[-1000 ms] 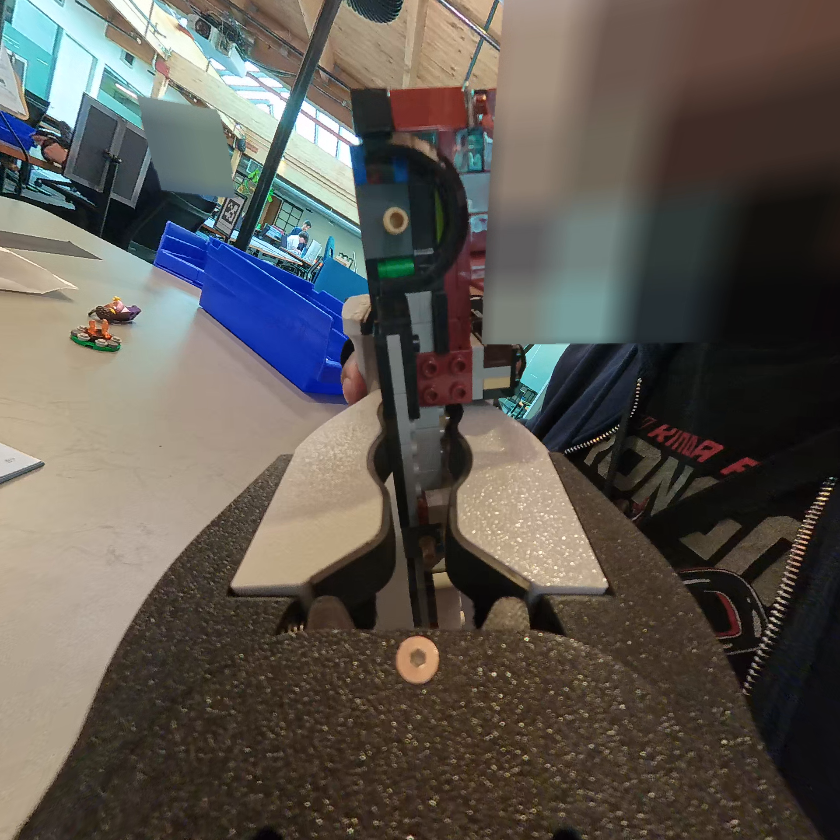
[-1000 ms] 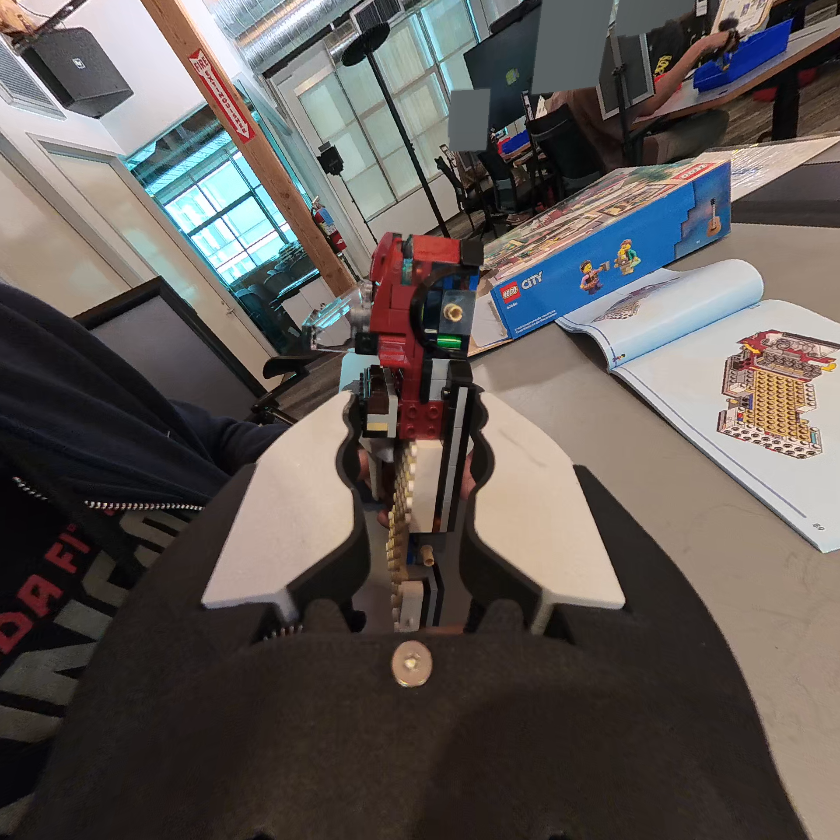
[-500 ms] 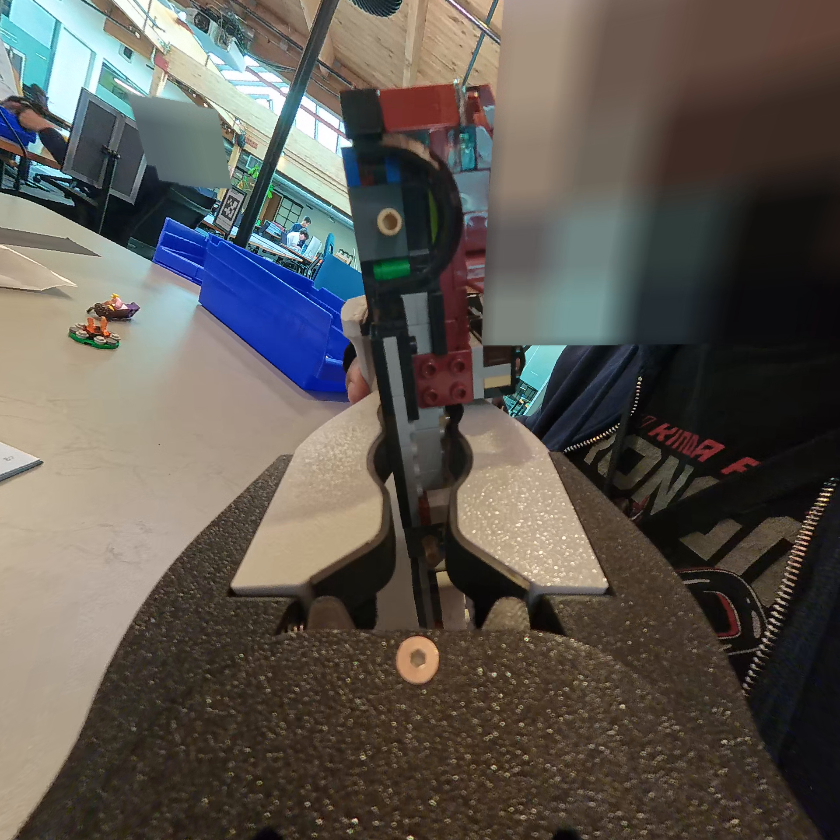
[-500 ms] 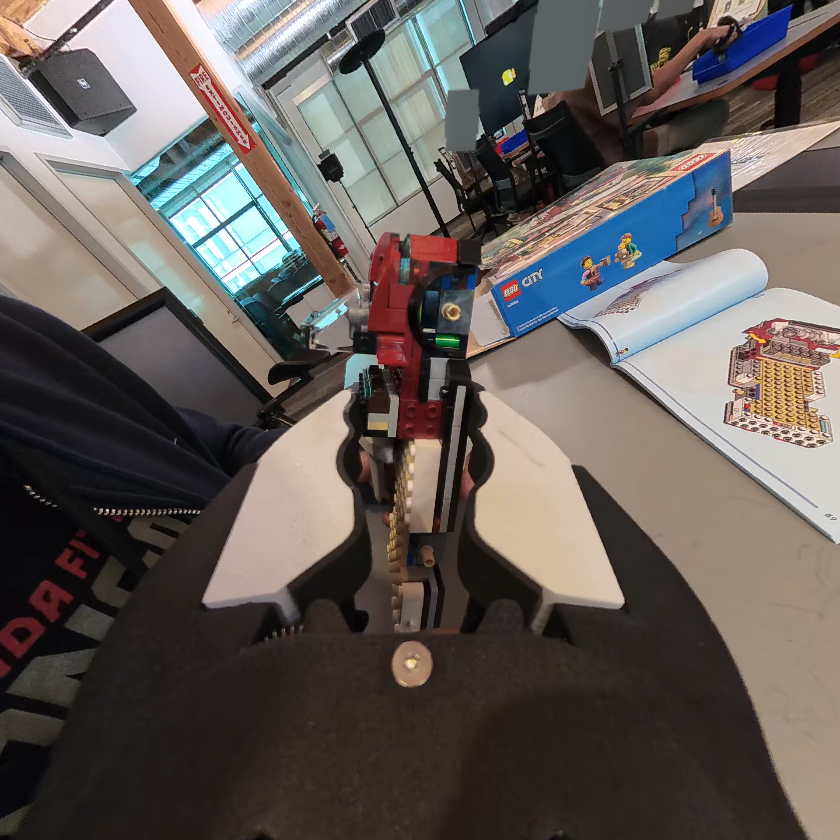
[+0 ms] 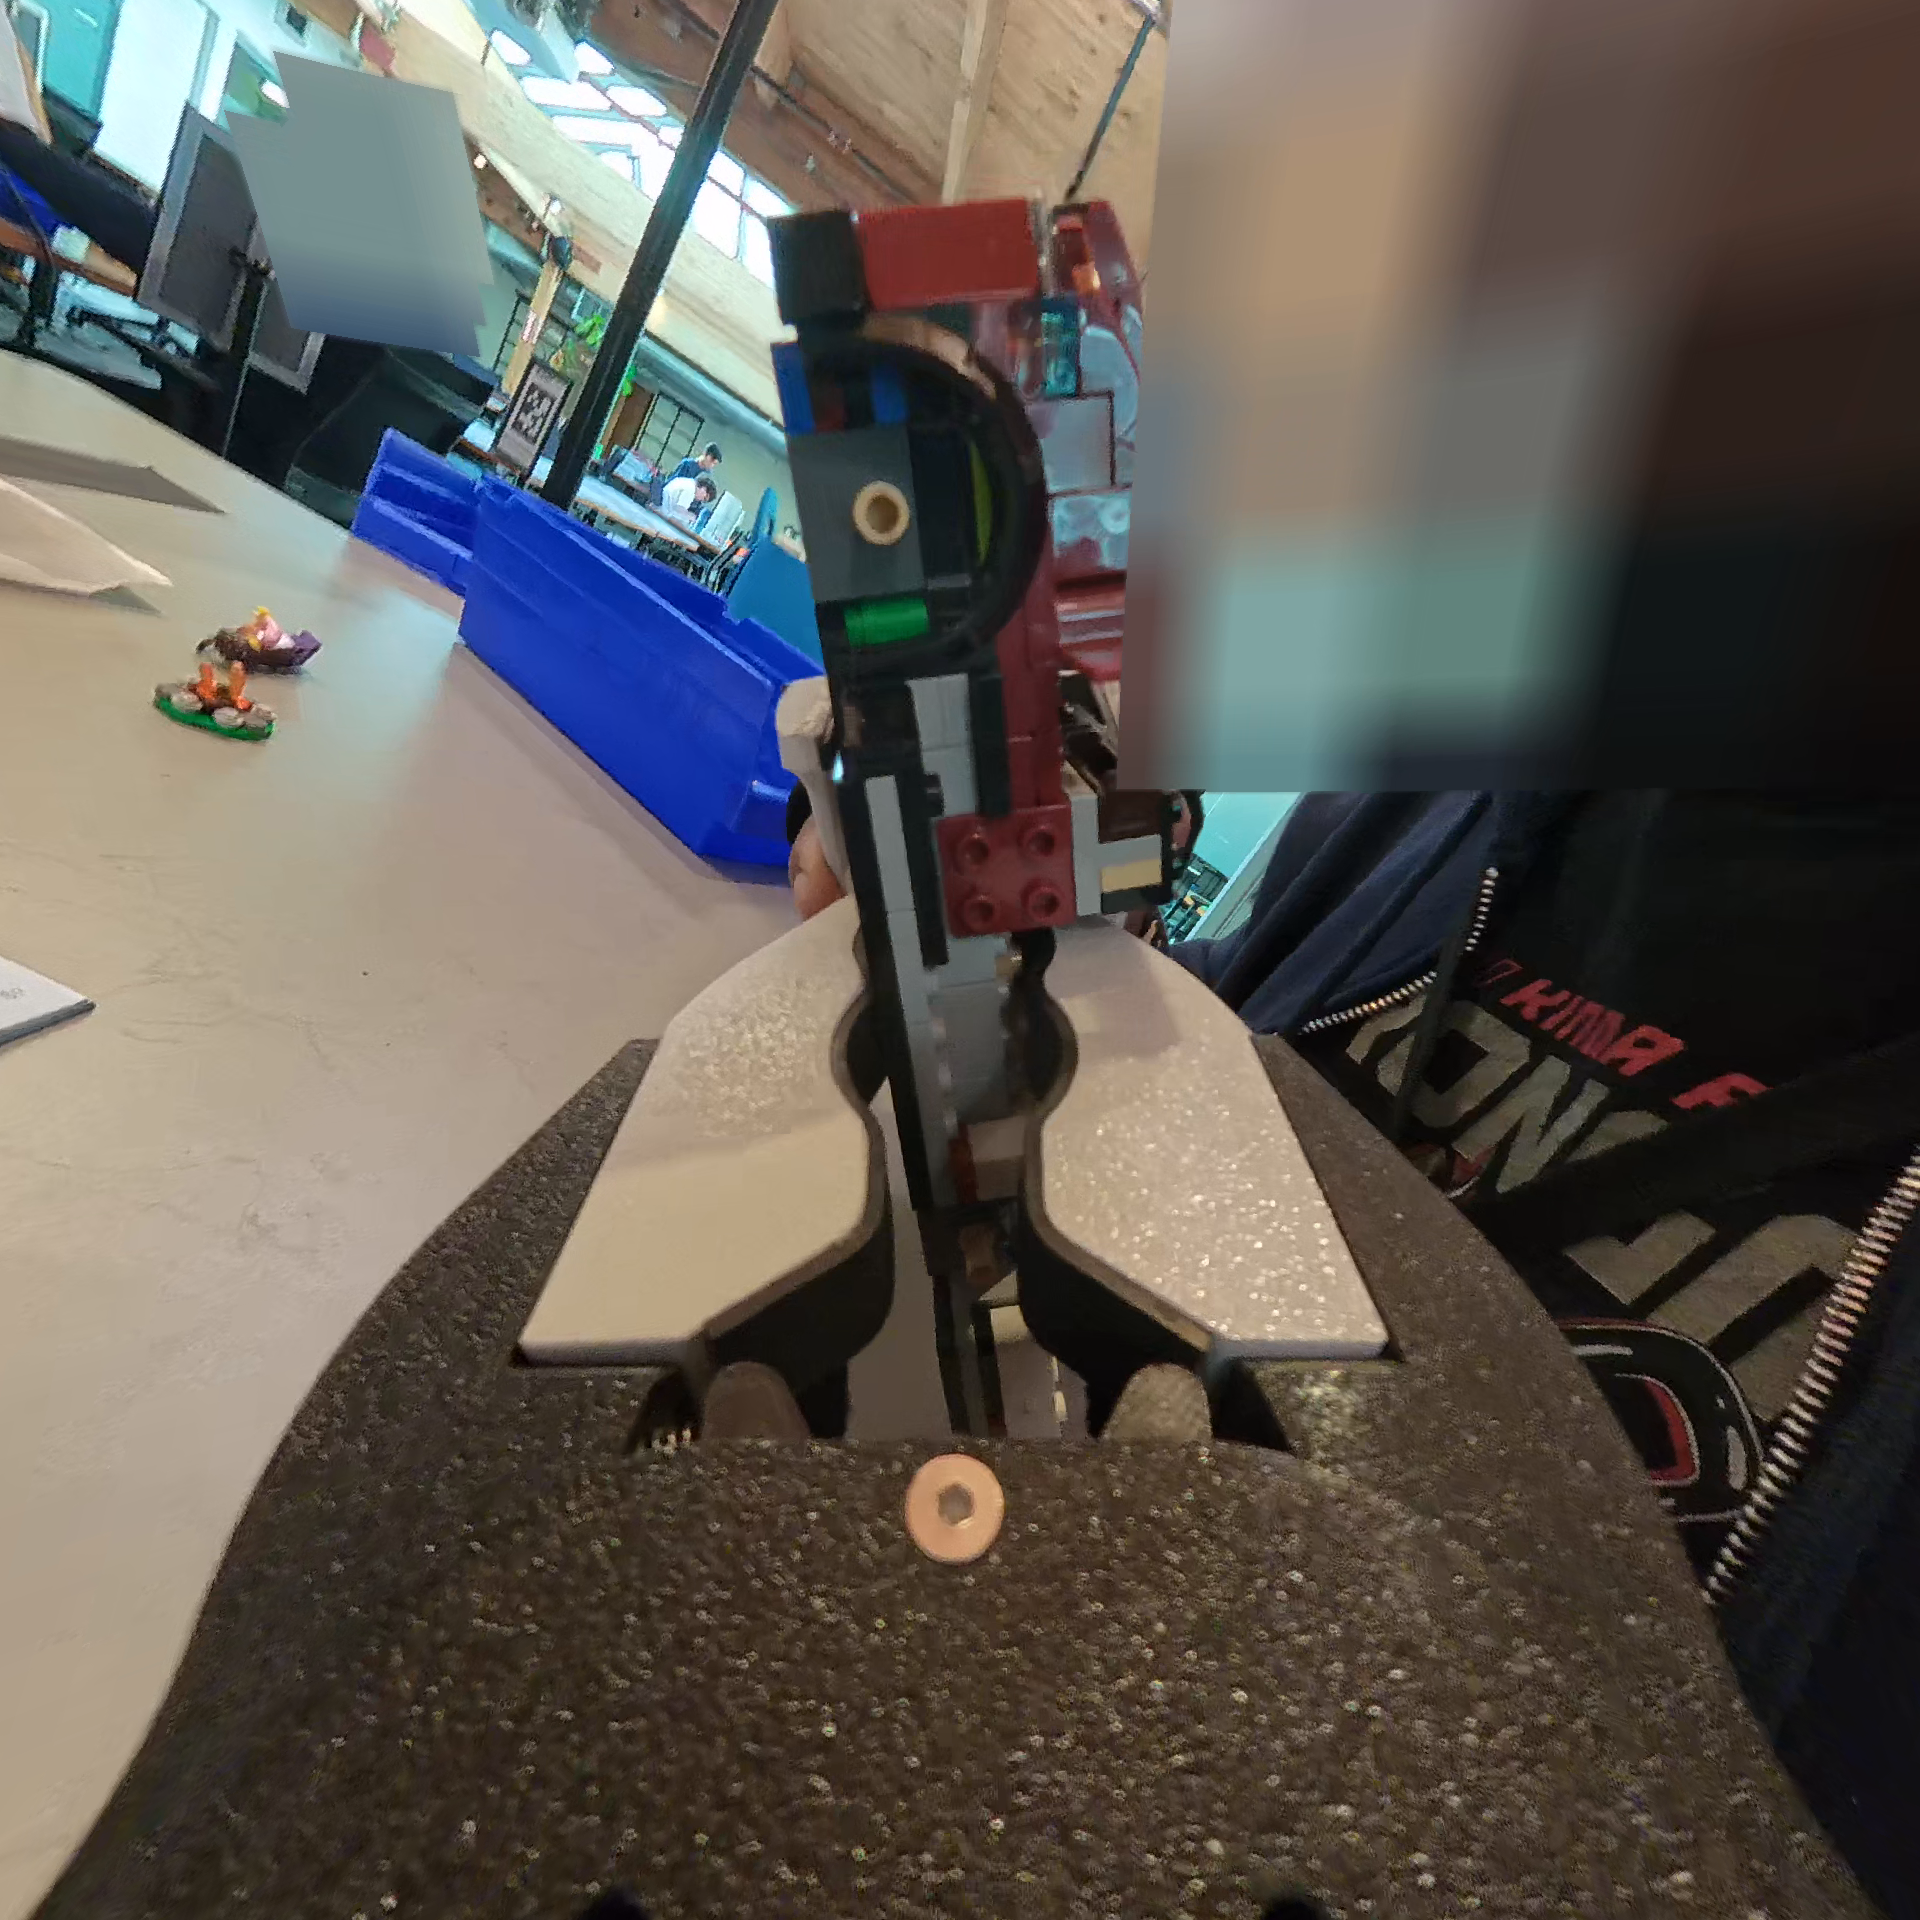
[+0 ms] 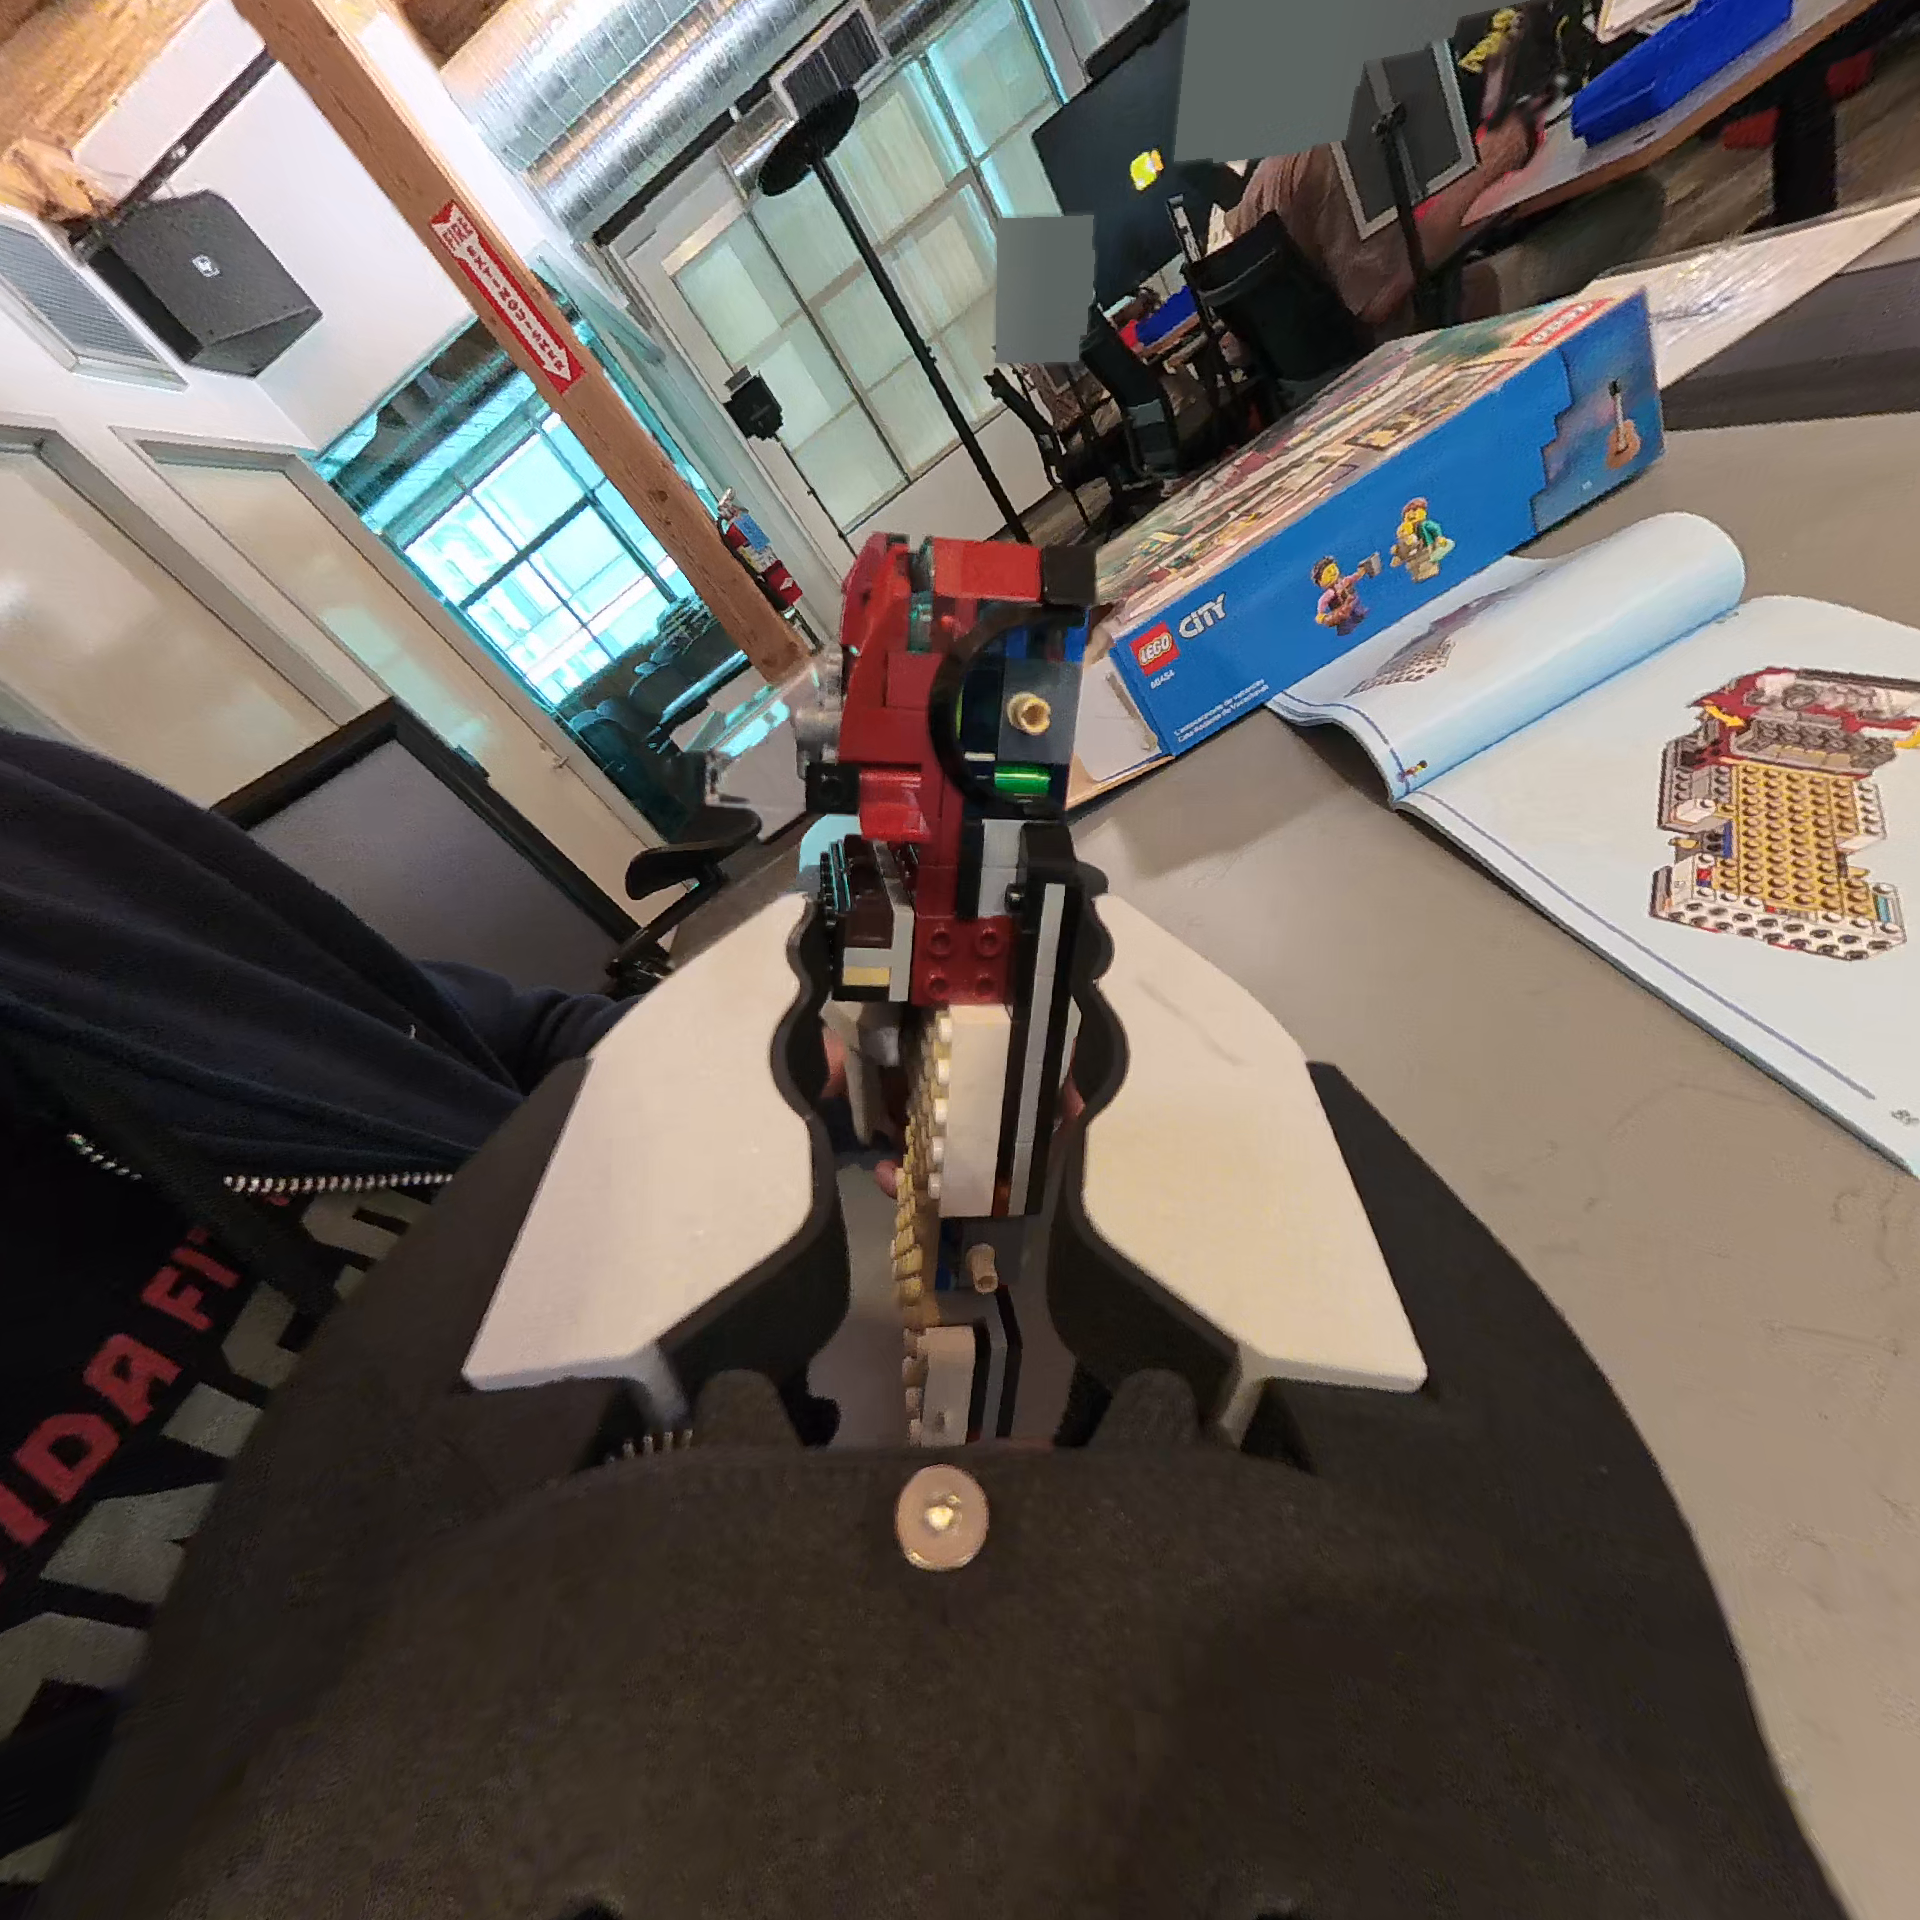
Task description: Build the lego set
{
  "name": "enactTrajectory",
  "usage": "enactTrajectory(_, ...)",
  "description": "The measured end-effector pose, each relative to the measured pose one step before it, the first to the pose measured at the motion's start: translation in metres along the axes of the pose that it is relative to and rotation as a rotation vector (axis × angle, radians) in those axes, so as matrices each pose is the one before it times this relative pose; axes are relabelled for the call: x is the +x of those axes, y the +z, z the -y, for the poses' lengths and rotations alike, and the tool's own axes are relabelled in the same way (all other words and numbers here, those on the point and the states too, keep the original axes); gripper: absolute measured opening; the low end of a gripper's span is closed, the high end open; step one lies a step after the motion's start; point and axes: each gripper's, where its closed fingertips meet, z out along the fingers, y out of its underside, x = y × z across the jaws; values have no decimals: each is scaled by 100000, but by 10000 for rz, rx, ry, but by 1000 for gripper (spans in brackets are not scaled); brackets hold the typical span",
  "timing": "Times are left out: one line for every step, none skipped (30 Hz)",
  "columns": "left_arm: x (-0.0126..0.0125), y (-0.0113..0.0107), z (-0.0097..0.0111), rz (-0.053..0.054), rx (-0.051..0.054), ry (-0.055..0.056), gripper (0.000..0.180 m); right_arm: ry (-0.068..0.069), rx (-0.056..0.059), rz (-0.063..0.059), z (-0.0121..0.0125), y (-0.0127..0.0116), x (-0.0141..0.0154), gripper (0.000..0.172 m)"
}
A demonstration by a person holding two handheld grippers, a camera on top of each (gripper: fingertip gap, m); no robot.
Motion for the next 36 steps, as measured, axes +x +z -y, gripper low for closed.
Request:
enactTrajectory(-185, 170, -174, 86, -158, -116, 27, 214, 77, -57, 67, -134, 366, 45)
enactTrajectory(-31, 155, -164, -15, -131, -165, 36, 159, 13, -77, -4, -134, 400, 45)
enactTrajectory(-79, 117, -94, -30, -67, -292, 44, 136, -27, -87, -54, -121, 389, 45)
enactTrajectory(-116, 76, 19, 0, 22, -303, 49, 122, -6, -60, -86, -72, 292, 45)
enactTrajectory(-164, 30, 121, 57, 127, -237, 51, 113, -5, -54, -90, -47, 230, 45)
enactTrajectory(-207, 0, 212, 112, 162, -189, 52, 76, -5, -49, -59, -45, 190, 45)
enactTrajectory(-206, -15, 249, 126, 159, -139, 52, 44, -15, -29, -41, -48, 111, 45)
enactTrajectory(-166, -33, 264, 143, 137, -93, 52, 36, -4, -33, 0, -60, 93, 45)
enactTrajectory(-126, -58, 313, 136, 148, -44, 52, 26, 7, -35, 31, -52, 89, 45)
enactTrajectory(-68, -65, 264, 105, 131, -28, 52, 52, 9, -4, 39, -32, 36, 45)
enactTrajectory(12, -50, 183, 44, 86, -56, 52, 56, 11, 10, 44, 0, 16, 45)
enactTrajectory(34, -15, 103, 29, 45, -105, 53, 27, 3, 11, 40, 5, -6, 45)
enactTrajectory(-19, -6, 49, 67, 5, -91, 52, 20, -12, -6, 9, 24, 6, 45)
enactTrajectory(-85, -6, 81, 105, 32, -98, 52, -33, -26, -31, -8, 25, -3, 45)
enactTrajectory(-55, -14, 77, 74, 23, -172, 52, -54, -8, -22, -5, 34, -40, 45)
enactTrajectory(43, -22, 101, -10, 49, -188, 51, -38, -5, -18, 2, 18, -68, 45)
enactTrajectory(52, -41, 114, -1, 78, -168, 52, -28, -1, -11, 6, 23, -55, 45)
enactTrajectory(63, -12, 18, 14, 31, -74, 52, -12, 22, 16, 34, 13, -86, 45)
enactTrajectory(47, -23, 17, 39, 41, 3, 51, 23, 13, 50, 3, 24, -117, 45)
enactTrajectory(98, -36, -3, 0, 46, 22, 51, -26, 11, 12, 0, 36, -80, 45)
enactTrajectory(73, -46, 8, -12, 50, -36, 51, -19, 20, -7, -2, 25, -60, 45)
enactTrajectory(28, -33, -17, -4, 29, -58, 50, 24, 19, 0, -7, 26, -27, 45)
enactTrajectory(5, -26, 2, 22, 59, -46, 50, 48, 44, 14, 0, 31, 4, 45)
enactTrajectory(-16, -34, -1, 37, 55, -25, 50, 84, 30, 22, -36, 43, 24, 45)
enactTrajectory(-25, -44, -18, 19, 27, -44, 50, 49, 29, 18, -31, 29, 15, 45)
enactTrajectory(-12, -28, -9, 14, 28, 8, 50, 18, 17, -1, -34, 25, -1, 45)
enactTrajectory(13, -32, -71, -7, -16, 4, 50, 13, -9, 12, -48, 24, -22, 45)
enactTrajectory(1, -37, -47, 2, -16, -3, 49, -1, -6, 4, -38, 17, -11, 45)
enactTrajectory(9, -29, -13, 1, 5, -16, 49, 0, 11, 9, -20, 16, -7, 45)
enactTrajectory(14, -12, -23, -1, -10, 13, 49, 8, 14, 8, 3, 10, -3, 45)
enactTrajectory(-4, 3, 17, 14, 12, -1, 49, 16, 27, 10, 24, -10, 10, 45)
enactTrajectory(-16, 25, 5, 21, 1, 6, 49, 36, 16, 3, 19, -7, 32, 45)
enactTrajectory(-37, 18, 15, 17, -2, -25, 49, 15, 21, 0, 5, -4, 41, 45)
enactTrajectory(-46, 22, 22, 11, 14, 17, 49, 43, 41, -1, 14, 7, 48, 45)
enactTrajectory(-38, -20, -2, -32, 23, 88, 49, -11, 8, -26, -37, 21, 32, 45)
enactTrajectory(-65, -51, -26, -37, 8, 19, 49, -52, -33, -30, -71, 26, 41, 45)
